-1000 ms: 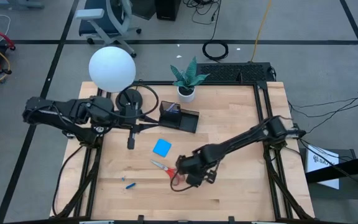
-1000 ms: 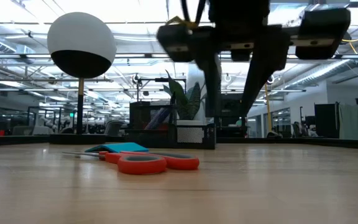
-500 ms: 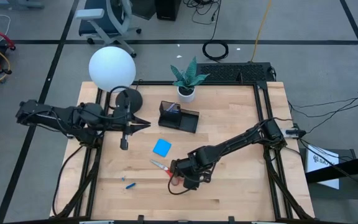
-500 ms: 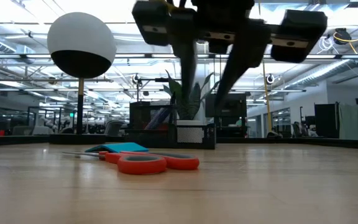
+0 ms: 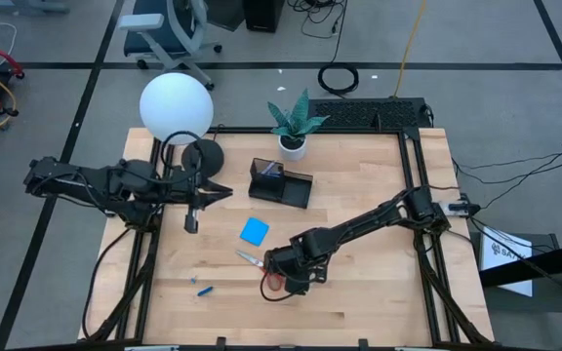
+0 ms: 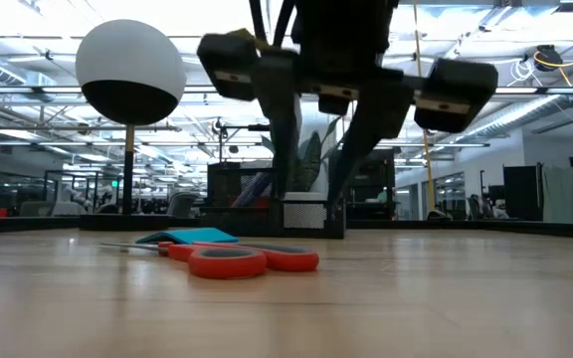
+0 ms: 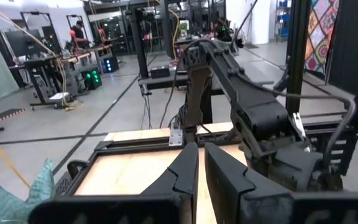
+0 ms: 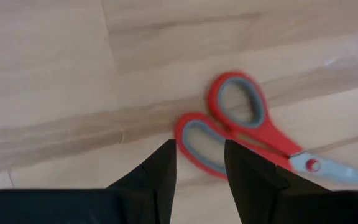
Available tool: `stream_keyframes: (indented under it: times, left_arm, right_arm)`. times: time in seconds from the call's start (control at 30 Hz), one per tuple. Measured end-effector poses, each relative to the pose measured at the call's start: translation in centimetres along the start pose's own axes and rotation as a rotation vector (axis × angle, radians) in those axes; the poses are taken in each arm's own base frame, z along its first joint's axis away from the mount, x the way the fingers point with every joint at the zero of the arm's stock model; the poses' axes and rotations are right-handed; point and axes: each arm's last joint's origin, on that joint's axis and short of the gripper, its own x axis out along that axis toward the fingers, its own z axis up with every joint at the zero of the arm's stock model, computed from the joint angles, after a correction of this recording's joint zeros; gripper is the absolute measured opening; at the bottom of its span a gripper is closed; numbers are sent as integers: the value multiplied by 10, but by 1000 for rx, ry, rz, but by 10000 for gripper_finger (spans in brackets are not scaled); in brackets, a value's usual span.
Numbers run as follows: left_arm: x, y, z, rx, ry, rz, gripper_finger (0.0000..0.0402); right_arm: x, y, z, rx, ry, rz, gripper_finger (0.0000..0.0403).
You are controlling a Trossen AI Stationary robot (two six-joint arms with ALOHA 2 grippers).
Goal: Pick and place office supplies into organizer
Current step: Put the red scissors into the desk organizer
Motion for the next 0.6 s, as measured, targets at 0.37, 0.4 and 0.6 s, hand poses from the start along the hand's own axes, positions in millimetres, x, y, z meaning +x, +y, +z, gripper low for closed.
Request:
stream_keyframes:
  times: [0.37, 0.4, 0.6]
  left_arm:
    - [0, 0, 0, -2, -1, 1, 37]
    - [0, 0, 0, -2, 0, 0, 37]
    - [0, 0, 0, -2, 0, 0, 37]
  right_arm:
    - [3, -2, 1, -13, -65, 8, 126]
    - [3, -3, 1, -18, -69, 2, 126]
    - [5, -6, 1, -32, -98, -6, 126]
